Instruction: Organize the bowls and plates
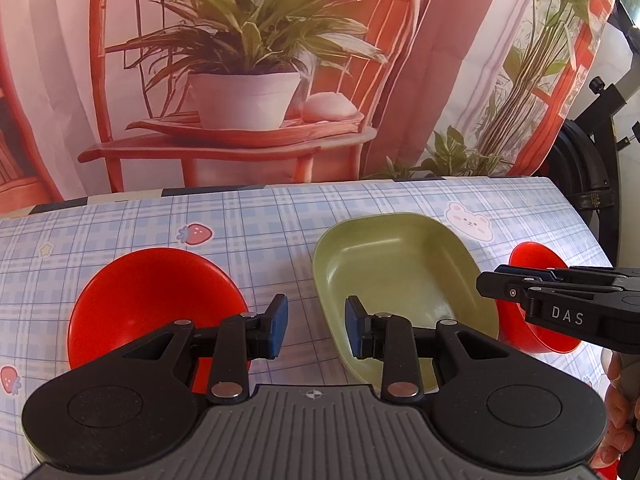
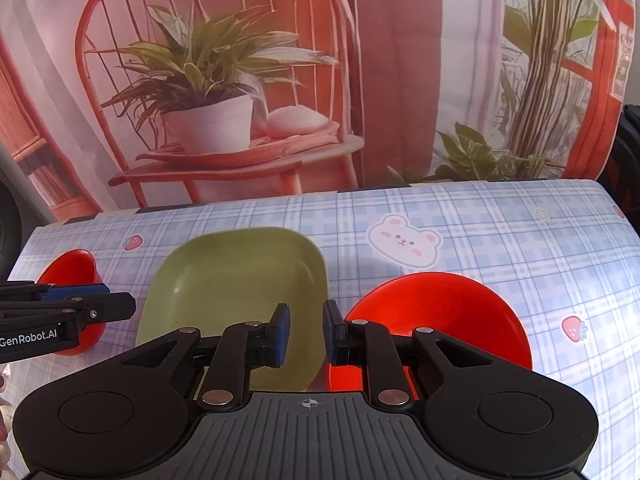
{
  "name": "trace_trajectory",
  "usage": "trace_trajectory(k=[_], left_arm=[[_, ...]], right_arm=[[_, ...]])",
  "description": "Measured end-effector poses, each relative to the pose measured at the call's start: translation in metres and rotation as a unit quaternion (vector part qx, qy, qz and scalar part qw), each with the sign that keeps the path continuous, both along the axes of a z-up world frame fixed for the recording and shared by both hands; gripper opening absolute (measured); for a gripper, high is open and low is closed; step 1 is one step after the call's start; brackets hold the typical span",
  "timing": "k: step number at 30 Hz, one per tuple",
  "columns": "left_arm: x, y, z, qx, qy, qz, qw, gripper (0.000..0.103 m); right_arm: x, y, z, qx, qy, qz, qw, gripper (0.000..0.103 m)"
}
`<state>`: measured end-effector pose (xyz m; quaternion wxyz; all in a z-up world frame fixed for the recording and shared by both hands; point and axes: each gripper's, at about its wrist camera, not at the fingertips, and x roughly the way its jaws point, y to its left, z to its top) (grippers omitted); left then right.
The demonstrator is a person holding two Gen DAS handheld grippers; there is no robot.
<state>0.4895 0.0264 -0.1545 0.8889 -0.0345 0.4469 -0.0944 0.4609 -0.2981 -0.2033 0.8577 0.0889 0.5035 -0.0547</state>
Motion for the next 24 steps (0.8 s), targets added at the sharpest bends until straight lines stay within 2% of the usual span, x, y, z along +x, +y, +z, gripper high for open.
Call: trace_trajectory(k=[10,17,20,24], left_arm=[[0.008,-0.004,-0.012,0.001,0.023,-0.010,0.9997,0.033],[0.008,-0.006,-0.019,-0.004,0.029,-0.013,0.9995,0.032],[0.005,-0.008,-0.019,0.000,0.023,-0.023,0.9995,0.027],[0.005,-0.004,-0.020,-0.016,0.025,-0.022,0.9993,0.025]], right_arm=[[0.011,0.002,-0.013,0.000,0.017,-0.005,1.000,0.015],[0.012,0.003,-0.012,-0.016,0.006,-0.007,1.000,0.015],[0.015,0.001,-0.011,-0.030,-0.001,-0.010,0.999,0.016],[0.018,-0.002,-0.014,-0.032,-0.003,-0.015,0.999,0.016]])
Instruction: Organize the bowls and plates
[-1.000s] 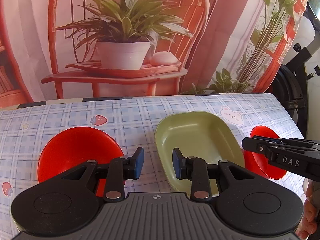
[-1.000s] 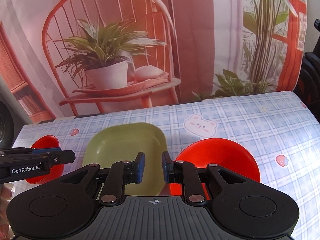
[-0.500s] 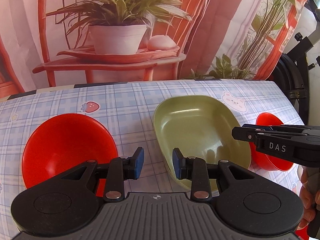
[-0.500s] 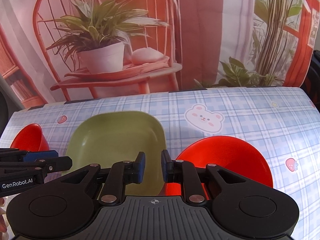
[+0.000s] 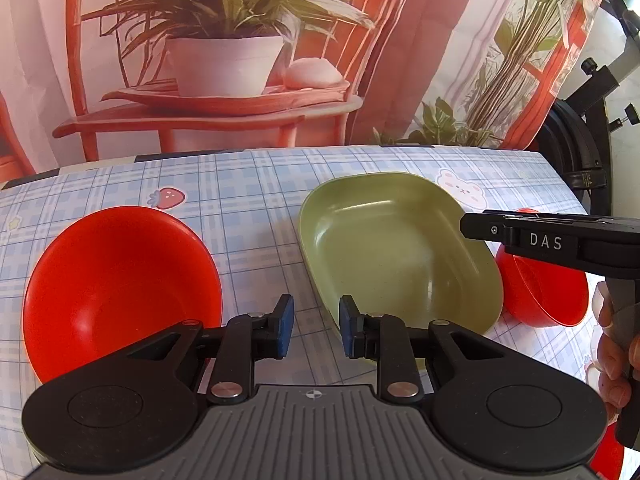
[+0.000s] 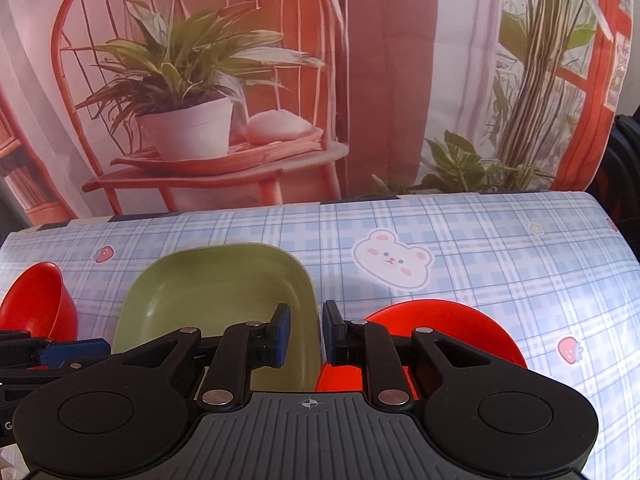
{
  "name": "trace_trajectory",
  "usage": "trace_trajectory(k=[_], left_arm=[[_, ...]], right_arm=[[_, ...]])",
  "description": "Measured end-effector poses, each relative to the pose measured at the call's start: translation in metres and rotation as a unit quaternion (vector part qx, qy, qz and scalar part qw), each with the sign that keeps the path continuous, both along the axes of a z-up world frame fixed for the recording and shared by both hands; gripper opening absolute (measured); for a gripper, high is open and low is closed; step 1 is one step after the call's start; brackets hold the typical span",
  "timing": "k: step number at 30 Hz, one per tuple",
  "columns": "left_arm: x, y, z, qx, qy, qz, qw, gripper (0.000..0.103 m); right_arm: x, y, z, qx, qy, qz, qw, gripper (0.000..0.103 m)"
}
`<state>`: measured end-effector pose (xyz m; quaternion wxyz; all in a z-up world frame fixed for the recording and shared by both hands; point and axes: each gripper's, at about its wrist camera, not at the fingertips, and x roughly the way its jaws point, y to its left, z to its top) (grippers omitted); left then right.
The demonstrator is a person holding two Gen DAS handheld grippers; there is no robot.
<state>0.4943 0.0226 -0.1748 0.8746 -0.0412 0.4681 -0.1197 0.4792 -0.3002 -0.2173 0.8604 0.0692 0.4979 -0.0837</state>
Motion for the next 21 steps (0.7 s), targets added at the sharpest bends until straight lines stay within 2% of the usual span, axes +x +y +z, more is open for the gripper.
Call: trace_trajectory(k=[3,5,7,12,21], left_arm=[[-0.001,0.000,-0.001,0.001,0.001,0.001,1.0000,0.017],[-0.003,0.000,0.000,0.005,-0.005,0.002,1.0000,0.010],[-0.006,0.000,0.001,0.017,-0.008,0.005,0.9998,0.010],[-0.013,0.006,0.008,0.010,-0.017,0.013,0.9997,0.010],[-0.040,0.009,0.044,0.009,-0.057,0.003,0.9983,0.010]], right_arm=[[0.003,-0.001,-0.005,0.009,0.009,0.003,1.000,0.015],[0.003,0.004,-0.006,0.008,0.011,0.011,1.000,0.009],[0.002,0.008,-0.005,0.006,0.011,0.020,1.000,0.008],[-0.002,0.010,0.000,0.020,0.004,0.012,1.000,0.005],[-0.025,0.014,0.038,0.036,-0.035,-0.003,0.999,0.006]])
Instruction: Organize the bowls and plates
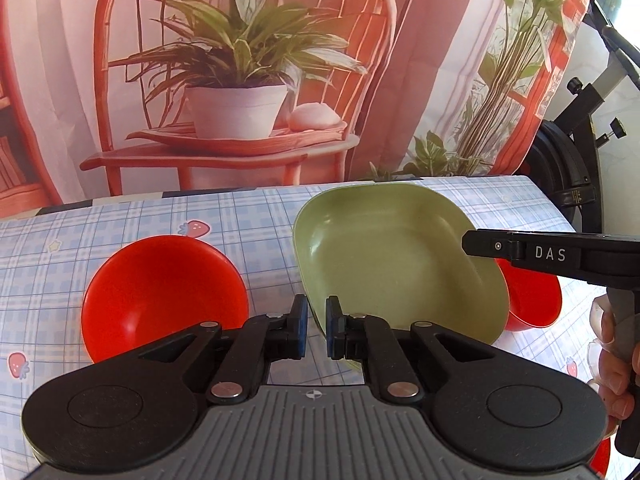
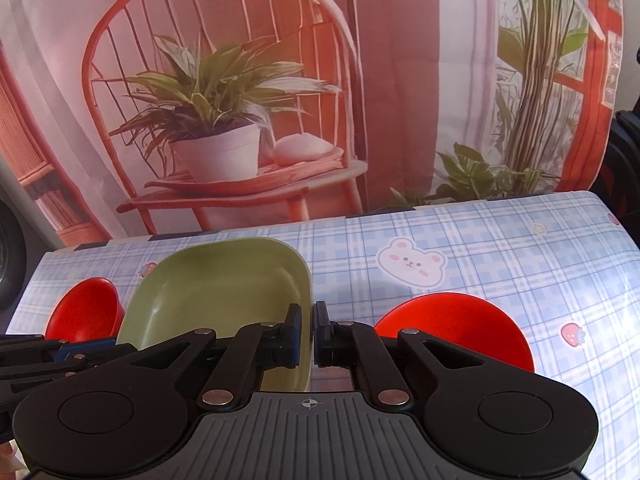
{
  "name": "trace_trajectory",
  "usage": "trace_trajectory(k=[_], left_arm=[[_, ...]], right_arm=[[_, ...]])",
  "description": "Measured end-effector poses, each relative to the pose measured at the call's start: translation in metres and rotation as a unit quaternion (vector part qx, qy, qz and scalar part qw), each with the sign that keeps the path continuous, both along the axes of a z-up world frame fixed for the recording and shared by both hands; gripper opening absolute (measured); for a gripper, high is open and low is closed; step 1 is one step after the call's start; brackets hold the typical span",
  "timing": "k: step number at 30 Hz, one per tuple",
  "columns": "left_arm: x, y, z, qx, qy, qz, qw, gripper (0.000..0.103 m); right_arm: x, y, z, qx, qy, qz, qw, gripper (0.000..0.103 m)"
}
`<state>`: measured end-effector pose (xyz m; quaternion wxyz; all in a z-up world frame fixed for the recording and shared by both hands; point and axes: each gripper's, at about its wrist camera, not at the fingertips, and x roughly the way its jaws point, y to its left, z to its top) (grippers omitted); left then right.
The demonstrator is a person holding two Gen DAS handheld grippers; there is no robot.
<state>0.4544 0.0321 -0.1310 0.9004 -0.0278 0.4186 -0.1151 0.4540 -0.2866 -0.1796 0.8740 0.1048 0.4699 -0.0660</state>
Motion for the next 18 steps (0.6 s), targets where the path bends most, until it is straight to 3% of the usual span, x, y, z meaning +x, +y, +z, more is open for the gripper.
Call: trace_trajectory(k=[10,18], left_arm=[[-0.048,0.020,0.032,0.004,-0.024,-0.017,0.9996,0.010],[-0.084,0.027,0.037,0.015,-0.030,-0.023,0.9992,0.010]], right_arm=[[-0.059,0.018,0.043,0.044,-0.041,-0.014,0.998,0.006],[-0.111,0.036,0.054,0.065,-0.040,-0.011,0.997,0.006]])
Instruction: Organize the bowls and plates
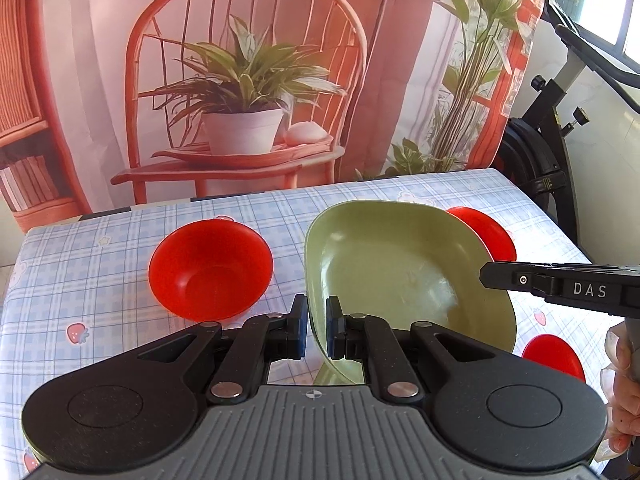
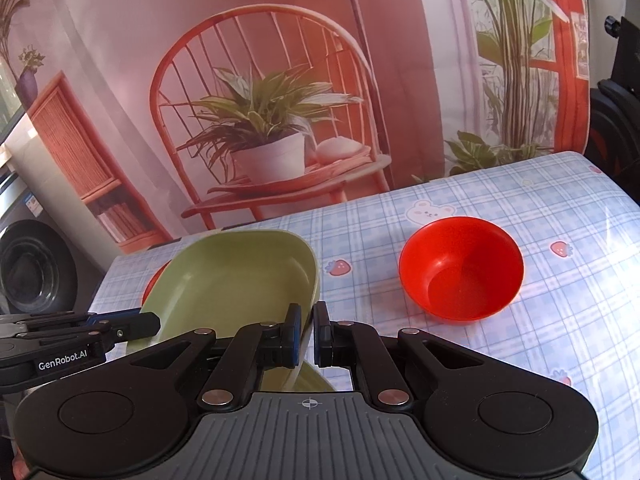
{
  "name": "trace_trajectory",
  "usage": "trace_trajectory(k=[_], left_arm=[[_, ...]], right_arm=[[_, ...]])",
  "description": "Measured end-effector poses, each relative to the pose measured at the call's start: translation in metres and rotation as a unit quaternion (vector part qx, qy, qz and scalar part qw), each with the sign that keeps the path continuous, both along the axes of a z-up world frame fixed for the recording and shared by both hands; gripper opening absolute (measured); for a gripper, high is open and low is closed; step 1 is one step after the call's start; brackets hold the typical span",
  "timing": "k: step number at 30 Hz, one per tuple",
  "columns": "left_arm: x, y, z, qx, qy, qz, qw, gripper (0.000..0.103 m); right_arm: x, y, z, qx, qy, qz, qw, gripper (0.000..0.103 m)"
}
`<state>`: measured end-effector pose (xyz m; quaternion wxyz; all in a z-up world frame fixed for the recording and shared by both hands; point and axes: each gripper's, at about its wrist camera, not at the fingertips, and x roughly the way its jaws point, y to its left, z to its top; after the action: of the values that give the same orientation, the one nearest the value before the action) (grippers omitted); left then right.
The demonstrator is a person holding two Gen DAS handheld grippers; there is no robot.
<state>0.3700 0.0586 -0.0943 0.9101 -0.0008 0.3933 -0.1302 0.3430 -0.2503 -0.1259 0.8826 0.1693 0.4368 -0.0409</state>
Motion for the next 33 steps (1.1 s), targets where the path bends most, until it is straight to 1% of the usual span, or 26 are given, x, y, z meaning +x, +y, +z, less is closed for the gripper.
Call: trace_trajectory(k=[4,10,17,24,33], left_arm=[[-0.016,-0.005,-0.003,0.013,0.003,-0.013,0.9998,0.010],[-0.025,-0.007,-0.011,0.026,0.013,-0.017,0.9994,0.010],[-0.031,-0.012,-0.017,0.037,0.018,-0.021,0.9989,0.010],[-0.026,-0.015,-0.027,0.047,0.031,-0.025,0.9981,0.010],[-0.012,-0.021,-0.039,0.059,0.036,-0.018,0.9974,0.010]], right_arm=[[-0.025,0.006,-0.002,0.013,0.007,-0.005,1.000,0.006],[-0.054,0.011,-0.011,0.048,0.020,-0.016,0.999,0.008],[-0.075,0.016,-0.017,0.056,0.031,-0.014,0.998,0.009],[-0.083,0.017,-0.025,0.062,0.041,-0.015,0.997,0.010],[-0.082,0.018,-0.032,0.062,0.047,-0.014,0.997,0.010]])
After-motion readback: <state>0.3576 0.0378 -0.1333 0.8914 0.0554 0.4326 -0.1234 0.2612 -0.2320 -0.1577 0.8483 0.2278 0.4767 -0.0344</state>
